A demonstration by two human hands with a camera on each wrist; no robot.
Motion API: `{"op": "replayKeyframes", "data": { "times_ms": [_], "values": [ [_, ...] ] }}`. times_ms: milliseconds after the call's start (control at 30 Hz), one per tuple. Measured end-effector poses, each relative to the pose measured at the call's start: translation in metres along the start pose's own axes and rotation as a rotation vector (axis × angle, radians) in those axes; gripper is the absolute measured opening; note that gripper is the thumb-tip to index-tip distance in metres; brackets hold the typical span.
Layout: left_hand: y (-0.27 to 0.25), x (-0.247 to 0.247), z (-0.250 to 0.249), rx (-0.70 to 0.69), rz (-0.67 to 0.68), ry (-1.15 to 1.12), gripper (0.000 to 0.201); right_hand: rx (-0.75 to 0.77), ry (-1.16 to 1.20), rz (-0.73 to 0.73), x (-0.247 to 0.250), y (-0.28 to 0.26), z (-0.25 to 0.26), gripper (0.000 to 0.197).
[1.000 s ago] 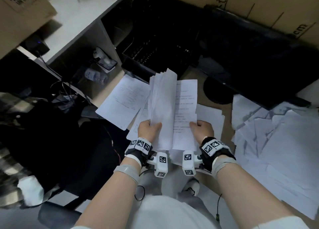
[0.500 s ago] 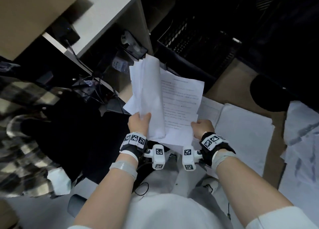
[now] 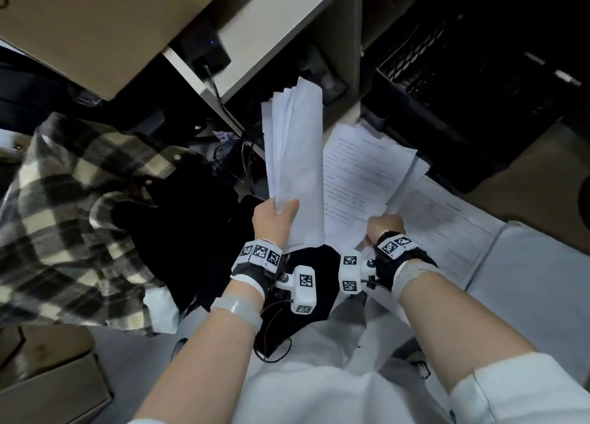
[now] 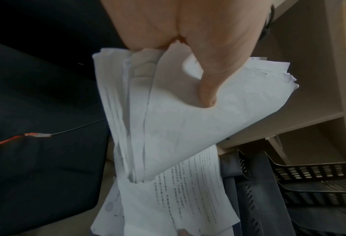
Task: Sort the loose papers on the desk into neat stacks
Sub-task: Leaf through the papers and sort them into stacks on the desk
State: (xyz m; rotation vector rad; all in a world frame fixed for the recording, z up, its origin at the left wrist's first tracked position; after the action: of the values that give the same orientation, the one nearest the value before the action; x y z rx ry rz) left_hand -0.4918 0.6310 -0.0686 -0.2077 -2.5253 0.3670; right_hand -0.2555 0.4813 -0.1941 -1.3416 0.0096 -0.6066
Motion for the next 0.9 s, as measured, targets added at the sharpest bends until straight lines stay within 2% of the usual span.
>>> {"op": "replayKeyframes", "data": {
  "times_ms": [167, 233, 367, 467, 500, 633, 733, 800, 833, 900],
  "values": [
    [0.000, -0.005, 0.007, 0.006, 0.026, -0.034, 0.013, -0.076, 0.151, 0.057, -0.003, -0.008, -0.005, 0.035],
    [-0.001, -0.008, 0.007, 0.012, 0.034, -0.045, 0.014, -0.064, 0.169, 0.124, -0.007, -0.012, -0.007, 0.028],
    [-0.007, -0.027, -0.005, 0.003, 0.071, -0.054, 0.013, 0.076, 0.160, 0.139, 0.012, -0.023, 0.004, 0.022],
    [-0.020, -0.052, -0.025, -0.037, 0.131, -0.032, 0.011, 0.239, 0.135, 0.062, 0.046, -0.040, 0.018, 0.053],
    [-0.027, -0.063, -0.034, -0.051, 0.153, -0.034, 0.011, 0.291, 0.160, 0.068, 0.059, -0.052, 0.021, 0.055],
    [-0.056, -0.110, -0.059, -0.023, 0.257, -0.106, 0.016, 0.411, 0.235, 0.234, 0.088, -0.092, 0.023, 0.035],
    [-0.080, -0.141, -0.084, -0.047, 0.345, -0.217, 0.020, 0.462, 0.293, 0.128, 0.129, -0.100, 0.009, 0.022],
    [-0.095, -0.156, -0.096, -0.064, 0.385, -0.256, 0.038, 0.455, 0.373, 0.109, 0.151, -0.099, -0.007, 0.014],
    [-0.103, -0.161, -0.101, -0.067, 0.398, -0.281, 0.047, 0.452, 0.406, 0.108, 0.160, -0.098, -0.015, 0.014],
    [-0.121, -0.176, -0.105, -0.042, 0.452, -0.314, 0.049, 0.447, 0.463, 0.094, 0.177, -0.098, -0.030, 0.016]
  ]
}}
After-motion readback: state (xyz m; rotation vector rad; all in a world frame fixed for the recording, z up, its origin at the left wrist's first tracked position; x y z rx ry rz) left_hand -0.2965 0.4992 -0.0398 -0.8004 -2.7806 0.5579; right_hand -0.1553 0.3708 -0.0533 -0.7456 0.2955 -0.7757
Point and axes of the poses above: each hand's wrist, its own y-axis towards the middle knuckle, its own x-axis out of the back of the hand, z = x × y, the point moved 10 cm from there along y, towards the middle knuckle, and after that the axes turned 8 degrees about -x, right-handed, at the moved point
